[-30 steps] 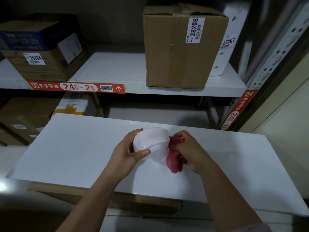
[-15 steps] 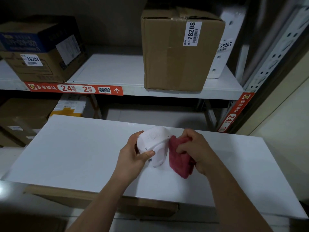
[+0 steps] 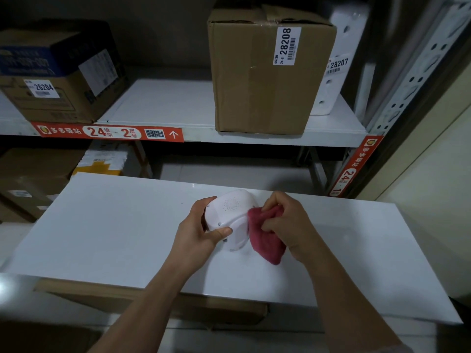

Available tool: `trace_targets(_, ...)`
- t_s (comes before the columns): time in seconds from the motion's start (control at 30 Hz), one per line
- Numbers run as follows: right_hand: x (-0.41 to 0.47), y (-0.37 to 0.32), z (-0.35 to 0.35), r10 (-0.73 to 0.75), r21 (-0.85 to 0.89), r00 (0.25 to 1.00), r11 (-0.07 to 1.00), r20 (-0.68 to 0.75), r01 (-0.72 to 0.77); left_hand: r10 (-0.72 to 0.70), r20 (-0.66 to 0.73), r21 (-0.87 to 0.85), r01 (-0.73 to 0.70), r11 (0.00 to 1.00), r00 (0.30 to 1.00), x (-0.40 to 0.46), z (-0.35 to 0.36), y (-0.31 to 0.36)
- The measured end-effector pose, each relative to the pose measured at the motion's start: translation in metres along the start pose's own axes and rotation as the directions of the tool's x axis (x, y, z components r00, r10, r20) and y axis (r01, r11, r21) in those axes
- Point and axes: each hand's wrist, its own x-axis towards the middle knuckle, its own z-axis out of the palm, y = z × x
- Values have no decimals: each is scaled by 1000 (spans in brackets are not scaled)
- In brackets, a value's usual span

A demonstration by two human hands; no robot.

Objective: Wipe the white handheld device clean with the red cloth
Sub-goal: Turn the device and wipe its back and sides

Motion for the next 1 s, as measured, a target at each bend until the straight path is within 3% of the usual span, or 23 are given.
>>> trace_targets(0.27, 10, 10, 9, 185, 160, 978, 973, -101, -168, -9, 91, -42, 12, 999, 996, 5, -7, -5)
trace_targets(0.5, 14, -13, 4, -14, 222, 998, 975, -56, 26, 23, 128, 50, -30, 998, 992, 11, -15, -7)
trace_targets(0.7, 10, 2, 13, 110, 230, 991, 965, 73, -124, 78, 144, 89, -91, 992, 986, 12, -14, -2)
trace_targets(0.87, 22, -8, 8, 14, 169, 999, 986, -37, -7, 27, 125, 78, -36, 996, 992, 13, -17, -3)
trace_targets(1.0, 23, -15, 12, -13, 186, 1000, 982, -22, 16, 5, 104, 54, -10, 998, 995, 13, -17, -2)
